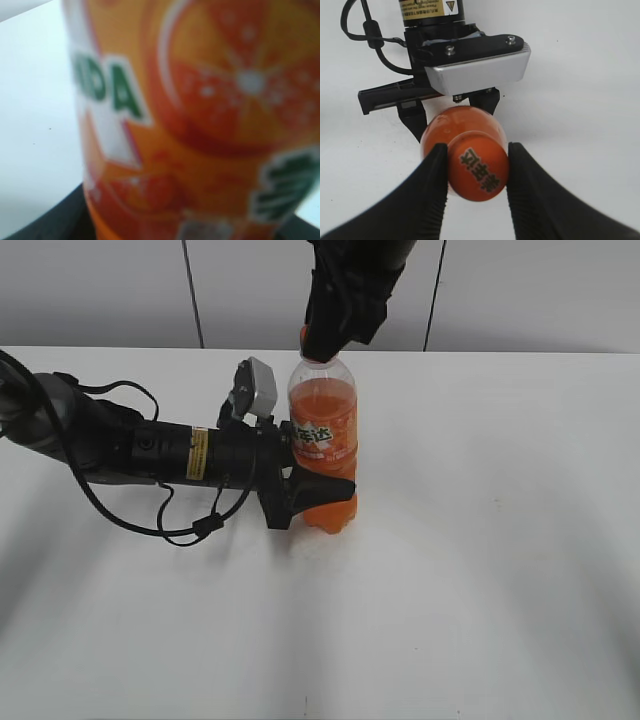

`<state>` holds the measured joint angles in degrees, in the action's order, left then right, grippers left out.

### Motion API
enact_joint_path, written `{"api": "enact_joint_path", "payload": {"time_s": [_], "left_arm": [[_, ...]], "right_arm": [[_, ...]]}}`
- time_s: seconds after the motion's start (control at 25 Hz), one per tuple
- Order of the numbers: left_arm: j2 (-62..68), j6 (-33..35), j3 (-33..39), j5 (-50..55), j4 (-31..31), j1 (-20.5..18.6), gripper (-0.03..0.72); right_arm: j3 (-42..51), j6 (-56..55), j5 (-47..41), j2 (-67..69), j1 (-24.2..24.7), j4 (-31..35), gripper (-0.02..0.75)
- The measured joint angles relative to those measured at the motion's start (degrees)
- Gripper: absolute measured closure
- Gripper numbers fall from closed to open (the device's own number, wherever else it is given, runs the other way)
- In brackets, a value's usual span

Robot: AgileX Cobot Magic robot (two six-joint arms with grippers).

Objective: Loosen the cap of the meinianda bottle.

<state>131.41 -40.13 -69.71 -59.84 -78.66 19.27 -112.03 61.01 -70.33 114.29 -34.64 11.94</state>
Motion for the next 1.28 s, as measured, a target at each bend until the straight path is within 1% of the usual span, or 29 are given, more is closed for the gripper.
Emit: {"api": "enact_joint_path", "payload": {"time_s": [0.4, 0.8, 1.0, 1.08, 1.28], "left_arm": [[0.0, 0.0, -0.1, 0.0, -0.1, 0.0, 0.279], [0.0, -0.1, -0.1, 0.0, -0.5, 0.1, 0.279], [0.0, -0.1, -0.1, 0.0, -0.5, 0.2, 0.279], [0.0, -0.1, -0.1, 0.0, -0.6, 0.2, 0.279], [0.0, -0.1, -0.1, 0.0, -0.6, 0.2, 0.279]], "right_arm": [[0.0, -0.5, 0.0, 0.0, 0.0, 0.0, 0.463], [0.0, -1.3, 0.0, 0.1, 0.0, 0.4, 0.413], [0.0, -2.9, 0.1, 0.2, 0.0, 0.7, 0.358], [0.0, -4.0, 0.1, 0.2, 0.0, 0.8, 0.343], [0.0, -9.8, 0.1, -1.6, 0.0, 0.8, 0.338]]}}
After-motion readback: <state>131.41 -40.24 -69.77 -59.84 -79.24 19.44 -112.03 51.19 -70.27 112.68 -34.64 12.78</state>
